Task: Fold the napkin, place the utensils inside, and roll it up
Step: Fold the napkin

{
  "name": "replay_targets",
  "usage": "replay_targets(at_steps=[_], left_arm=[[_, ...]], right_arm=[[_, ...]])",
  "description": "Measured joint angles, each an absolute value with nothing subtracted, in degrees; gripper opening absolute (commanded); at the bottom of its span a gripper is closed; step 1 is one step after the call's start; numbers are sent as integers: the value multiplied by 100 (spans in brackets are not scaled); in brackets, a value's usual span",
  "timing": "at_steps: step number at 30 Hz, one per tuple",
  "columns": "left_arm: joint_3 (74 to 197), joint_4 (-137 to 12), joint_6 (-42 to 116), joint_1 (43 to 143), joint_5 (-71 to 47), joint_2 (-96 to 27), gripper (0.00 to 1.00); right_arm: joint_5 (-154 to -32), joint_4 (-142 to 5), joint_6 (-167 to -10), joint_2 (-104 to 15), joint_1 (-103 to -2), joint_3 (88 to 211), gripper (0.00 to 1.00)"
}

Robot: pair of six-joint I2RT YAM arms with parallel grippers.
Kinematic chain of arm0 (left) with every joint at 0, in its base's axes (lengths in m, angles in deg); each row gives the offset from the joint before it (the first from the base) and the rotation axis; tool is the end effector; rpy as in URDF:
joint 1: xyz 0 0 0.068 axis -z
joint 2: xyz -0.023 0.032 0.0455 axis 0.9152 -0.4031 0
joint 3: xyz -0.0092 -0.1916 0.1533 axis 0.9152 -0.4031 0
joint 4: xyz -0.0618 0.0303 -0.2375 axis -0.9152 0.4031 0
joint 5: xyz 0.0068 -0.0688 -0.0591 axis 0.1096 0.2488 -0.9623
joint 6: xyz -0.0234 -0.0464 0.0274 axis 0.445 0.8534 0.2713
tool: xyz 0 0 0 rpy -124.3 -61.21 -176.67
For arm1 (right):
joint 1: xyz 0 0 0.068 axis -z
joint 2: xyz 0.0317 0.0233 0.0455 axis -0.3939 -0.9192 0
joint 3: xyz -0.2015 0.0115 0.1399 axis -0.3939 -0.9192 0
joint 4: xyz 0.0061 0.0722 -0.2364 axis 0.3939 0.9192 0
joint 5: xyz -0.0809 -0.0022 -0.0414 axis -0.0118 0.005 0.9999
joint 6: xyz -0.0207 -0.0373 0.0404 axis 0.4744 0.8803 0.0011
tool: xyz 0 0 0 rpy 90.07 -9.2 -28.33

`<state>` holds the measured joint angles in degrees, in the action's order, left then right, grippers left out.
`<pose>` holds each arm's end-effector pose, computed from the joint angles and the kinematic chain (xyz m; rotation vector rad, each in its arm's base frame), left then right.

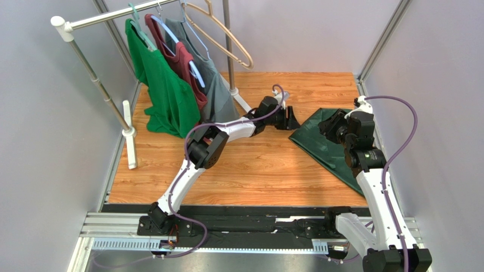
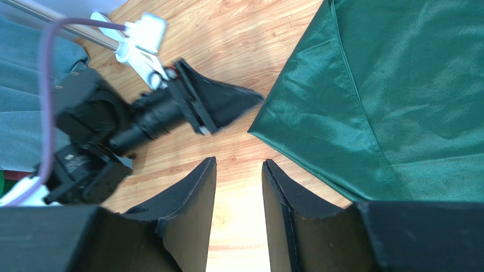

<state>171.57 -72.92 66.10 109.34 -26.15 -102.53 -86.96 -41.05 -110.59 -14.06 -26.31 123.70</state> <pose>0.3803 -0.3784 0.1298 0.3352 2.1564 -1.2898 0.2022 0.0125 0.2975 0.4475 2.0432 0.3806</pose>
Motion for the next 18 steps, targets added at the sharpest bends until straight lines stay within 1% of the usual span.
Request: replay_targets(at_steps=[6,16,18], left_arm=[[17338,-7115,6744,11065,-2882,-10497,59],[17782,-6916,6903,11006,-2871,-10699,59],[17881,-6859,6938,11000,-2869,-10795,57]], right_arm=[[-8758,-4175,-11052,-1437,-2612,12359,39],[-8941,-4310,-11054,-1498,-2612,12327,39],[-8970,-4326,-11054,-1498,-2612,12327,39]])
